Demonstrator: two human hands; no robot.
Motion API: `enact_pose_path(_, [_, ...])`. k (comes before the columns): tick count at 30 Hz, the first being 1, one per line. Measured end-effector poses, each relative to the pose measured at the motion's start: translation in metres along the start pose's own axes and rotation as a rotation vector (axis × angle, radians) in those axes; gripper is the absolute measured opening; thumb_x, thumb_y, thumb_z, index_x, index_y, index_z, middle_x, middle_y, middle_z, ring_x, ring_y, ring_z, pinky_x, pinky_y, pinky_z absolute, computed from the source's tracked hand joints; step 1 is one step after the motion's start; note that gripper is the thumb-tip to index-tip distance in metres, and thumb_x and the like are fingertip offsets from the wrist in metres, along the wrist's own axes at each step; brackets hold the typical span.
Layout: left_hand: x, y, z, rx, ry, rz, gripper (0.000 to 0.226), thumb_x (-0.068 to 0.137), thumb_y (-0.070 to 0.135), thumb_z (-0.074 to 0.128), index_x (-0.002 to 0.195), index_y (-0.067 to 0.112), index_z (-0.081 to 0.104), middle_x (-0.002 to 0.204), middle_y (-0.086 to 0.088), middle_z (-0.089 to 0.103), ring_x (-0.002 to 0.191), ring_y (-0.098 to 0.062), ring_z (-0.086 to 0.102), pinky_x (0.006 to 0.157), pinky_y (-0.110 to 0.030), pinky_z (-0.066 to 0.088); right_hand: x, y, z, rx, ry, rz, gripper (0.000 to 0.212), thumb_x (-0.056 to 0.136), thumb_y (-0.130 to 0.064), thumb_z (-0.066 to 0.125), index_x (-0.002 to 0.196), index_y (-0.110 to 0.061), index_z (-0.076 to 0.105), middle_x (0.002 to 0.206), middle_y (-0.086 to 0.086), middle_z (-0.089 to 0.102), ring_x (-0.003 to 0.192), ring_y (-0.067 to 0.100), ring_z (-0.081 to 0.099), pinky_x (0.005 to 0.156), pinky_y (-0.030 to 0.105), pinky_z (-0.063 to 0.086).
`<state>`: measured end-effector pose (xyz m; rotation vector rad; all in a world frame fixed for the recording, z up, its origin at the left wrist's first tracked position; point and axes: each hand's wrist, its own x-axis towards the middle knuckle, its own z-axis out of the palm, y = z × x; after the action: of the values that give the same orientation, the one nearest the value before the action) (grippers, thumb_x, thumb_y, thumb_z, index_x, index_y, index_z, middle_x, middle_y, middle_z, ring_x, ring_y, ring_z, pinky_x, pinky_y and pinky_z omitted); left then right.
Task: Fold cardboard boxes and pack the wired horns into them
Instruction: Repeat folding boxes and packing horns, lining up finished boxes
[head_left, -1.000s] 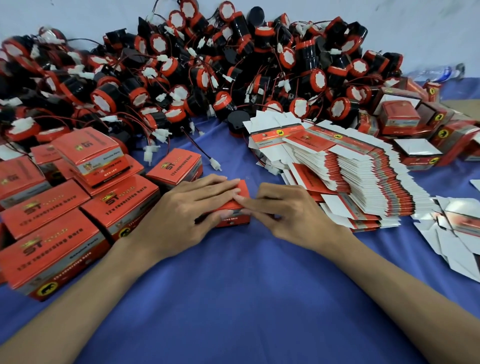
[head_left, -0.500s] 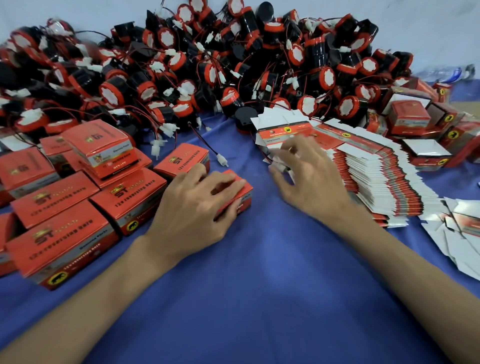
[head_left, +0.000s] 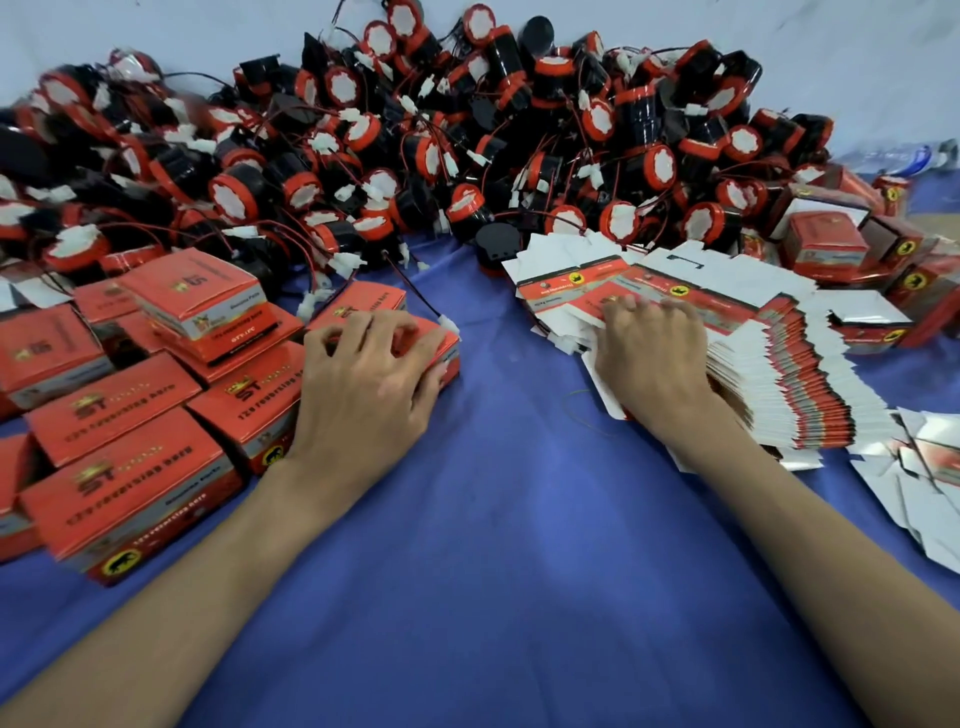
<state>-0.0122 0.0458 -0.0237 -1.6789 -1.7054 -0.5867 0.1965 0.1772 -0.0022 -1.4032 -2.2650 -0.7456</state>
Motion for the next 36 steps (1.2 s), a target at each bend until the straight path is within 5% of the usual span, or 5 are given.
enact_pose_path(10, [-0.006,0.021,-0.023,-0.717,0.027,-0.081,0.034,0.095,0.026,0.051,0.115,0.002,0.064,0.116,-0.009,0.063,0.109,-0.021,0.057,0.1,-0.022,0.039,-0.019,-0.047,-0.036,0.678,0.803,-0.36,0.019,0.079,0.01,0.062,0.09,0.0,0.075,0.091,0.008,0.075,0.08,0.019,0.073,0.076,0.032,0.057])
enact_pose_path(23, [-0.009,0.031,-0.023,-1.272,0.031,-0.442,0.121,0.074,0.063,0.07,0.148,-0.004,0.003,0.145,-0.015,0.04,0.131,-0.027,0.047,0.107,-0.055,0.039,-0.055,-0.083,-0.061,1.476,0.495,-0.246,0.023,0.104,-0.03,0.029,0.105,-0.011,0.041,0.116,-0.004,0.057,0.095,0.004,0.064,0.074,0.011,0.048])
enact_pose_path(27, [-0.007,0.03,-0.022,-1.305,0.158,-0.373,0.096,0.08,0.029,0.065,0.145,0.016,-0.005,0.14,-0.01,0.04,0.127,-0.017,0.048,0.106,-0.045,0.042,-0.041,-0.071,-0.059,1.308,0.674,-0.004,0.026,0.104,-0.031,0.03,0.103,-0.009,0.044,0.109,-0.033,0.048,0.099,-0.025,0.042,0.082,-0.002,0.033])
enact_pose_path(32, [-0.006,0.026,-0.017,-1.186,0.284,-0.363,0.071,0.083,0.0,0.068,0.135,0.008,0.02,0.091,0.0,0.056,0.088,-0.007,0.062,0.081,-0.025,0.05,-0.023,-0.054,-0.055,1.275,0.669,0.256,0.028,0.093,-0.003,0.054,0.119,0.003,0.046,0.111,0.001,0.039,0.105,0.02,0.048,0.083,0.038,0.051])
enact_pose_path(36, [-0.008,0.028,-0.018,-1.015,0.37,-0.347,0.041,0.087,0.001,0.068,0.117,0.018,0.046,0.094,0.03,0.058,0.086,0.013,0.056,0.076,-0.008,0.044,-0.025,-0.057,-0.052,1.111,0.55,0.249,0.067,0.087,-0.009,0.069,0.139,0.007,0.031,0.118,0.011,0.035,0.105,0.02,0.04,0.096,0.022,0.036])
